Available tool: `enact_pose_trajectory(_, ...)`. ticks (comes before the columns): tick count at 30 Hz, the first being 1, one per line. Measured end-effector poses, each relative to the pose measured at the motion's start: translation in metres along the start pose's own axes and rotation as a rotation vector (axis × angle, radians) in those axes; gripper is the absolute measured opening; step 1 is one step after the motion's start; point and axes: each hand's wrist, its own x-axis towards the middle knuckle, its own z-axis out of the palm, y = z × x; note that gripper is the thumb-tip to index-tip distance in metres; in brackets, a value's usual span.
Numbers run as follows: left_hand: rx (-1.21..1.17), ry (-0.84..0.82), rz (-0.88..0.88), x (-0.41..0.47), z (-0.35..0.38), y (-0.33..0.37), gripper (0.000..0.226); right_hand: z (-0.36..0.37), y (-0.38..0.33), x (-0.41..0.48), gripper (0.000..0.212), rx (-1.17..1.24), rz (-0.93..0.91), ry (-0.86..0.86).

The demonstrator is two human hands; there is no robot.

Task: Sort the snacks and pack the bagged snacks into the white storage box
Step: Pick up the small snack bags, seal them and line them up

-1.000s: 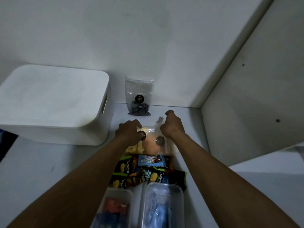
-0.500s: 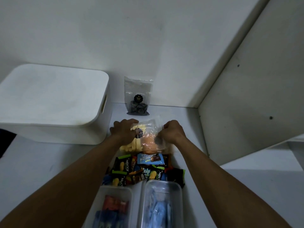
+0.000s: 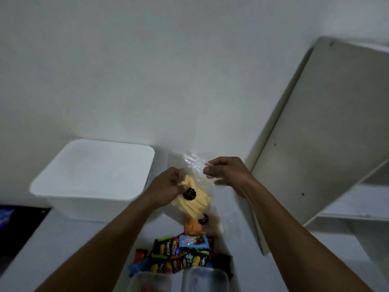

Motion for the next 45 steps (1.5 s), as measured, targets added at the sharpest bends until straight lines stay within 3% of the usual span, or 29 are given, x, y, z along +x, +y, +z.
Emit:
enact_pose_trajectory(3, -0.163, -0.001, 0.099, -0.017, -0.024, 0.048, 0.026, -0.004, -0.049, -0.02, 0.015, -0.054, -0.093, -0.012)
enact_pose_trajectory(6, -0.272, 0.115, 0.177, -0.031, -0.047, 0.093, 0.009, -0.006, -0.091, -0.042, 0.012, -0.078, -0.191, -0.007)
enact_pose_trajectory(12, -0.382, 0.29, 0.21, -0.057, -0.079, 0.15, 0.011, -0.01, -0.145, -0.076, 0.015, -0.016, -0.35, 0.04)
enact_pose_trajectory(17, -0.385, 0.102, 0.21, -0.08, -0.095, 0.182, 0.017, -0.009, -0.171, -0.098, 0.013, -0.143, -0.424, 0.038)
enact_pose_trajectory(25, -0.315, 0.258, 0.384, -0.092, -0.11, 0.211, 0.011, -0.005, -0.196, -0.123, 0.015, -0.236, -0.504, -0.002)
enact_pose_trajectory(29, -0.389, 0.223, 0.395, -0.099, -0.11, 0.219, 0.012, -0.006, -0.205, -0.131, 0.013, -0.301, -0.592, 0.07)
enact_pose_trajectory(32, -0.441, 0.27, 0.404, -0.1, -0.115, 0.226, 0.012, -0.005, -0.211, -0.135, 0.012, -0.225, -0.642, 0.114)
enact_pose_trajectory(36, -0.483, 0.262, 0.393, -0.103, -0.124, 0.233, 0.014, -0.007, -0.213, -0.139, 0.017, -0.067, -0.587, 0.052)
enact_pose_trajectory(45, -0.559, 0.21, 0.4, -0.11, -0.134, 0.238, 0.012, -0.01, -0.215, -0.143, 0.012, -0.023, -0.626, 0.111)
